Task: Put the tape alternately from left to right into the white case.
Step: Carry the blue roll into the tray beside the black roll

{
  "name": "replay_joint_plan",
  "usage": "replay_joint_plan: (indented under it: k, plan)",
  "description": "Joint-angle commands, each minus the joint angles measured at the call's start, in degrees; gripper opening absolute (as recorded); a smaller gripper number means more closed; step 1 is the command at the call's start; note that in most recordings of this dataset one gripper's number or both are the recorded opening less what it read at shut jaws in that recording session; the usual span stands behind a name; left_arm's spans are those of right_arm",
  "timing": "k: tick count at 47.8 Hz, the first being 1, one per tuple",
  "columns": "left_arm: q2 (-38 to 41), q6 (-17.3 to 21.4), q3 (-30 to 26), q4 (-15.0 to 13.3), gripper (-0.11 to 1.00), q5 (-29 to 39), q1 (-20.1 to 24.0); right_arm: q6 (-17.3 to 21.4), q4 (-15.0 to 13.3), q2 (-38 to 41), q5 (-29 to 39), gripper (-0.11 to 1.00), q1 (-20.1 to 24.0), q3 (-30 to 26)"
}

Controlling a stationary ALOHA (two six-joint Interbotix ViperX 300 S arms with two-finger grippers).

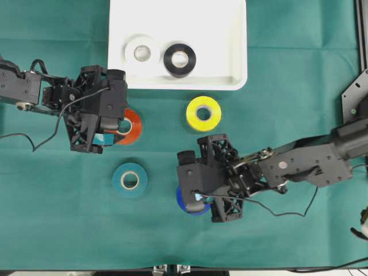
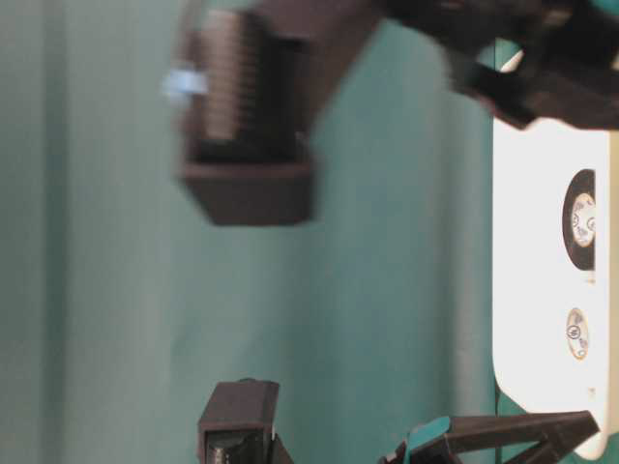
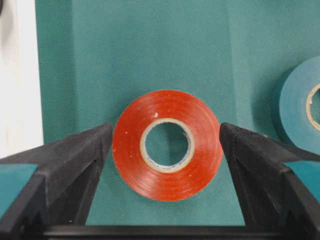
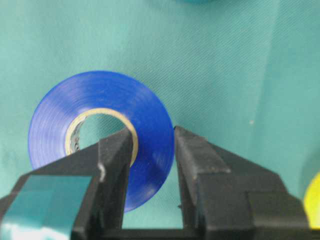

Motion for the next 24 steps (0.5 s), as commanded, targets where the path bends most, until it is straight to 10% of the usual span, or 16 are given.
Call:
replay_joint_plan:
  k: [1, 24]
  plan:
    - [-1.05, 0.0, -0.44, -0.09, 0.82, -0.44, -0.53, 0.09, -0.09, -3.08, 0.44, 0.25, 0.09, -1.32]
    - [-1.05, 0.0, -0.18, -0.09, 0.82, -0.35, -0.79, -0.18, -8.09, -6.15, 6.94, 0.25, -4.39, -1.76]
